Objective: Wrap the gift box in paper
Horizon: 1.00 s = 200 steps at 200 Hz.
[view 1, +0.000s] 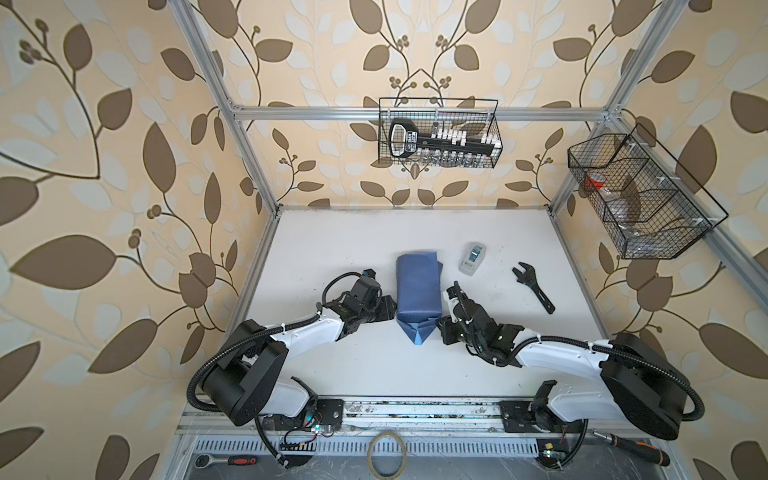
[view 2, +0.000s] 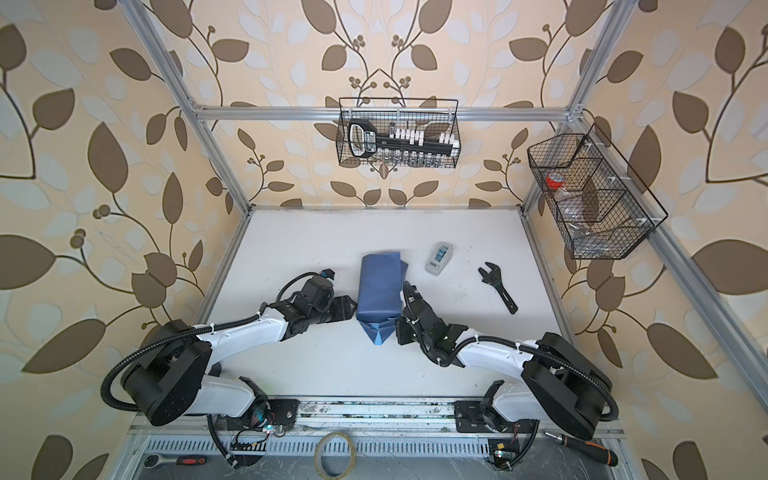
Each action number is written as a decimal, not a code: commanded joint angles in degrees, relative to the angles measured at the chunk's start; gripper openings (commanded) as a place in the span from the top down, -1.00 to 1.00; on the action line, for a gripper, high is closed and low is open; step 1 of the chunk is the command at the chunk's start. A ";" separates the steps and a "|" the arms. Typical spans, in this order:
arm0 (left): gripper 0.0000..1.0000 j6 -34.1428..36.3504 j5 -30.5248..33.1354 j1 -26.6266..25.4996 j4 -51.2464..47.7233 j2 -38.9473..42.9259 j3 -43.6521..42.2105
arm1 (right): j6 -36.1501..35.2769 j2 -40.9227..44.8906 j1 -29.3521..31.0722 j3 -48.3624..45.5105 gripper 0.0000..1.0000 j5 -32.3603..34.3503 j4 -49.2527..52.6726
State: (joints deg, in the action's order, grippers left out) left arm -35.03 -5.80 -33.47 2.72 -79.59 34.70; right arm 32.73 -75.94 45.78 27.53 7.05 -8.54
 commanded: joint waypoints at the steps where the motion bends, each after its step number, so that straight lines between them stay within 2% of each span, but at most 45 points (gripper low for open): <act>1: -0.20 0.95 -2.60 -1.76 4.22 0.58 -0.14 | -1.55 -1.08 -2.03 1.01 0.64 -0.62 -1.66; 26: -0.20 0.78 -1.43 -2.95 3.25 2.31 -1.82 | -2.57 -0.68 -4.10 1.32 0.64 -1.73 -0.61; 48: -0.19 1.11 4.26 -2.96 -1.70 6.95 -3.72 | -2.35 2.44 -3.74 -0.50 0.59 -1.50 2.12; 64: -0.13 4.08 7.36 -3.70 -5.15 12.22 -5.22 | -1.57 5.83 -2.77 -2.26 0.52 -2.16 5.48; 91: -0.03 11.19 10.15 -10.68 -3.44 20.54 -8.35 | 0.43 7.30 -4.47 -2.85 0.35 -11.14 8.75; 119: 0.06 18.76 10.83 -15.20 0.28 21.10 -7.83 | 5.66 4.08 -4.43 -2.68 0.27 -15.64 5.21; 146: 0.11 20.25 11.38 -15.57 1.59 20.72 -6.53 | 9.45 1.77 -2.78 -2.44 0.25 -12.47 4.48; 167: 0.13 19.71 11.17 -15.57 2.47 20.19 -6.40 | 9.81 -0.59 1.12 -0.02 0.23 -6.66 7.41; 200: 0.14 18.88 11.63 -15.57 2.47 20.59 -7.47 | 10.47 -2.65 4.05 1.27 0.23 -0.41 9.73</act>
State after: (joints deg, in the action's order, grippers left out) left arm -17.26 3.75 -48.80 3.03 -59.51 26.74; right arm 41.34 -77.45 48.10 26.37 -0.16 -1.89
